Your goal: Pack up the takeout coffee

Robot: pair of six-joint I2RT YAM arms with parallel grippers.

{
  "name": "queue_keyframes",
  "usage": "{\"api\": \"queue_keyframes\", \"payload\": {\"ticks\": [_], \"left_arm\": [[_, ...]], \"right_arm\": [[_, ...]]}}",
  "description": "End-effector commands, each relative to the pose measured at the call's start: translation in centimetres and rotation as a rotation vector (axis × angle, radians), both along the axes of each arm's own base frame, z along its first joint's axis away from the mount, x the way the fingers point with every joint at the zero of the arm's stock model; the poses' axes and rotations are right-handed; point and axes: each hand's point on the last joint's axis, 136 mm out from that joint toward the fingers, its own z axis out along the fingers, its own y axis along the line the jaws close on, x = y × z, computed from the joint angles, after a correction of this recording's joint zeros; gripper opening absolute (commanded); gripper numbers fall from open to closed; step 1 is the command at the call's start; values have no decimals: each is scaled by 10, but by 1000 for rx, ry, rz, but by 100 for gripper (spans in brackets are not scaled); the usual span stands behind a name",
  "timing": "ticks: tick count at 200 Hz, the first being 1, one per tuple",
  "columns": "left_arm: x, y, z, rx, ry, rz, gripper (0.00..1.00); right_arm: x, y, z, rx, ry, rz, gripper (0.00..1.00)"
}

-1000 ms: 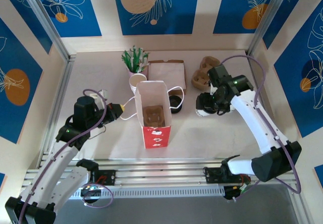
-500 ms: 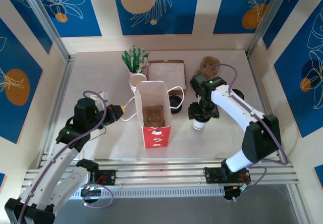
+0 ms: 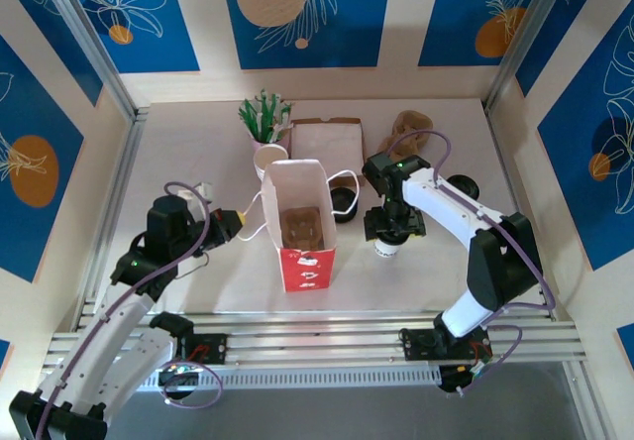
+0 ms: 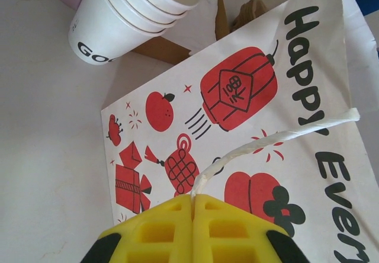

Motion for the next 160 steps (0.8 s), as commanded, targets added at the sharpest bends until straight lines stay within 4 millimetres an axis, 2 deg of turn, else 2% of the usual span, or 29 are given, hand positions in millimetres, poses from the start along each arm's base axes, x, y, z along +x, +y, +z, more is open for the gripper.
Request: {"api": "queue_keyframes", "payload": {"ticks": [1,23,83,122,160], "left_arm": [[-1,-3,-5,11,-2,-14,0],[-1,-3,-6,19,1,-19,0],[1,-3,-3,36,-1,-20,0],[1,-3,-4,37,0,-19,0],[2,-5,-4,33,3,-24,0]], "right_arm": [[-3,5,-18,28,26,-25,87],[-3,5,-10,35,0,-26,90],[5,10,29,102,-88,-17,96],[3,7,39,108,-102,-13,97],[2,4,34,85,-79,-13,94]]}}
